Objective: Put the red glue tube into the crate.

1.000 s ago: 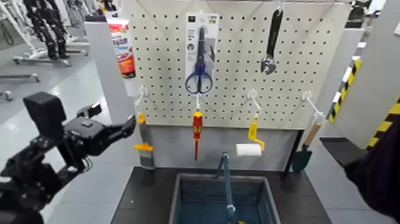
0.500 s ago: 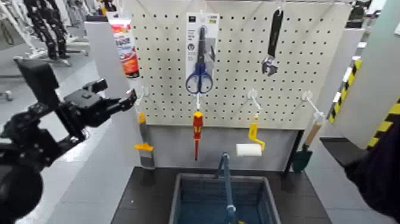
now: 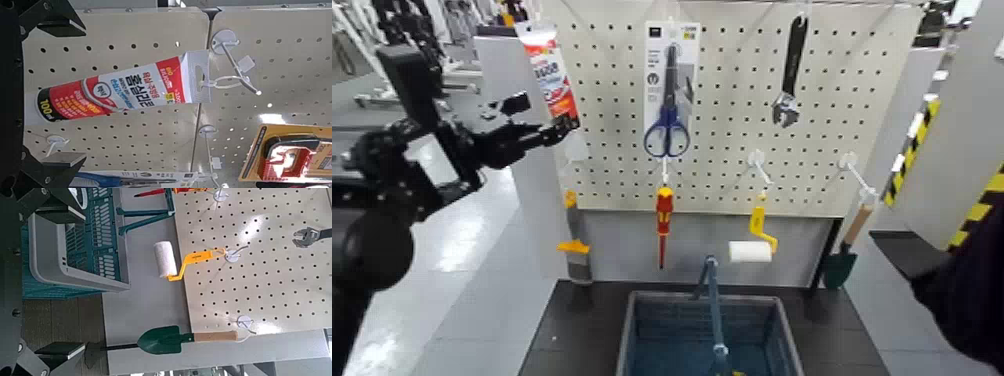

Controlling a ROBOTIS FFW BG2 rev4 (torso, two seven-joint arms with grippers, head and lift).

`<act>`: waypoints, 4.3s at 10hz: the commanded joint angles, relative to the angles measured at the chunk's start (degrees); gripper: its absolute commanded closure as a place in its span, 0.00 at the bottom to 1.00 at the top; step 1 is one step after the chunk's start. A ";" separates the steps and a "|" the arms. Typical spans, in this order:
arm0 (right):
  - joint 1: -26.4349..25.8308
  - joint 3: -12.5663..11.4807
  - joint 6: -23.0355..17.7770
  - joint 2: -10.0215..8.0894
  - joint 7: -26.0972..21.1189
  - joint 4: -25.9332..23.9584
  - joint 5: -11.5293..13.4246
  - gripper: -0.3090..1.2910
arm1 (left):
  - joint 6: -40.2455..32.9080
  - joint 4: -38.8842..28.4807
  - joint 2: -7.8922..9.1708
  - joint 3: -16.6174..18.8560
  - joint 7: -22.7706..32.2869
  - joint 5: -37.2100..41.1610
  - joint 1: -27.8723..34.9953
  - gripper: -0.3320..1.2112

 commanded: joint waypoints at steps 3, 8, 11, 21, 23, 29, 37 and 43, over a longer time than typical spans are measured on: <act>-0.48 0.11 -0.23 6.42 0.87 0.44 -0.57 0.29 | -0.11 6.91 3.13 -3.97 -3.40 2.80 -6.97 0.38; -0.57 0.02 -0.23 6.50 1.22 0.44 -0.83 0.29 | 1.30 6.91 3.31 -4.23 -3.76 2.54 -8.11 0.95; -0.57 0.02 -0.32 6.50 1.22 0.44 -0.83 0.29 | 1.47 6.91 3.31 -4.32 -3.84 2.71 -8.38 0.95; -0.39 -0.33 -0.32 6.86 1.40 0.44 -0.83 0.30 | 2.79 -2.49 3.31 -5.20 -0.06 6.85 -8.20 0.95; -0.39 -0.25 -0.05 6.86 1.40 0.36 -0.83 0.30 | 4.81 -7.86 2.78 -4.41 2.13 9.39 -6.27 0.95; -0.39 0.02 0.21 6.86 1.22 0.27 -0.83 0.30 | 6.04 -8.38 0.58 -7.75 3.01 12.82 -5.57 0.95; -0.65 0.11 -0.41 6.77 1.66 0.80 -1.18 0.30 | 4.37 0.05 -3.64 -18.38 3.19 18.54 -1.17 0.95; -0.74 0.37 -0.41 6.68 1.75 0.80 -1.27 0.30 | 7.89 5.24 -5.13 -18.65 -0.33 17.57 5.24 0.95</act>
